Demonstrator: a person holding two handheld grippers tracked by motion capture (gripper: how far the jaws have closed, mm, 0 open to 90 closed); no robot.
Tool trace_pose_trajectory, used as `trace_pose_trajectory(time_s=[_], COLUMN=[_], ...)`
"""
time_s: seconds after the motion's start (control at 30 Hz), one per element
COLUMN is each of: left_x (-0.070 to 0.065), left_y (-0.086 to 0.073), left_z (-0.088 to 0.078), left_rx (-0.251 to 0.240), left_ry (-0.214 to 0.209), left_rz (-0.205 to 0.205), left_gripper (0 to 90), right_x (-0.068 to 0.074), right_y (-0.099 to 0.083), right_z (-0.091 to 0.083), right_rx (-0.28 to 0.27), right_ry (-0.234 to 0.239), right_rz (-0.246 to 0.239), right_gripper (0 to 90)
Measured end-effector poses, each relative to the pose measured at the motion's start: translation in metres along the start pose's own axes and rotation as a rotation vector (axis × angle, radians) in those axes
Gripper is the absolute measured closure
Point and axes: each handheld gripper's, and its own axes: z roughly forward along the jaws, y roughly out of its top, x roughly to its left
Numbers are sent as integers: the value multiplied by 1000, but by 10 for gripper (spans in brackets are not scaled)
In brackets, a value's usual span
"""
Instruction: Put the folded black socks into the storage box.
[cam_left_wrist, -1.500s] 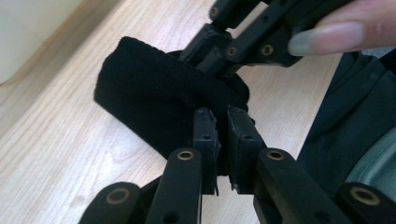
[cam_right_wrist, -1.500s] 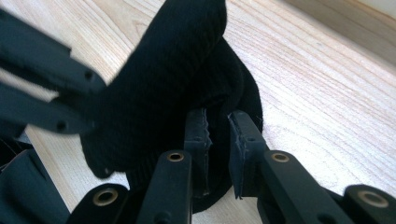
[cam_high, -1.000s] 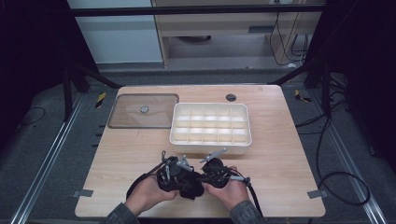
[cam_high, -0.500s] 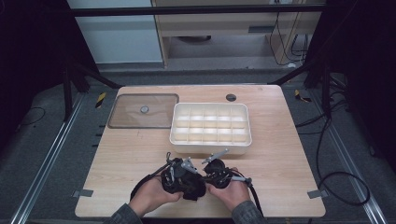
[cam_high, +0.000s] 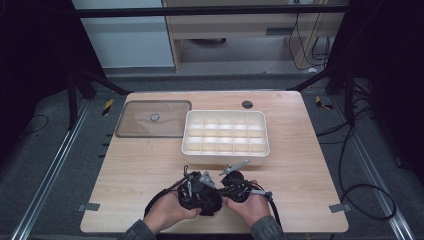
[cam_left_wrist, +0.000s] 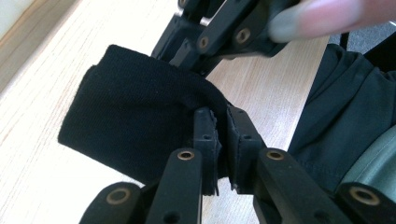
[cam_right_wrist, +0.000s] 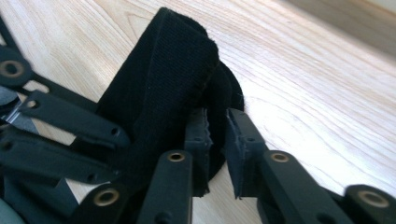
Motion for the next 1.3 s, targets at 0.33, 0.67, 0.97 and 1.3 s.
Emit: trace_pose_trajectory(time_s=[0.33, 0.67, 0.97, 1.3], left_x=[-6, -7, -7, -13], left_y=[7, 13, 16, 23], left_z=[11, 19, 21, 29], left_rx=[18, 30, 45, 79], left_ry=[-5, 2, 9, 33], left_rz=[7, 4, 1, 24], left_gripper=[827, 825, 823, 819], right_x=[-18, -26, -31, -34], right_y=[-16, -22, -25, -27], right_z=[-30, -41, -45, -48], right_rx=[-43, -65, -73, -79], right_ry=[-38, -53, -63, -69], right_rz=[22, 34, 43, 49], right_gripper=[734, 731, 724, 719])
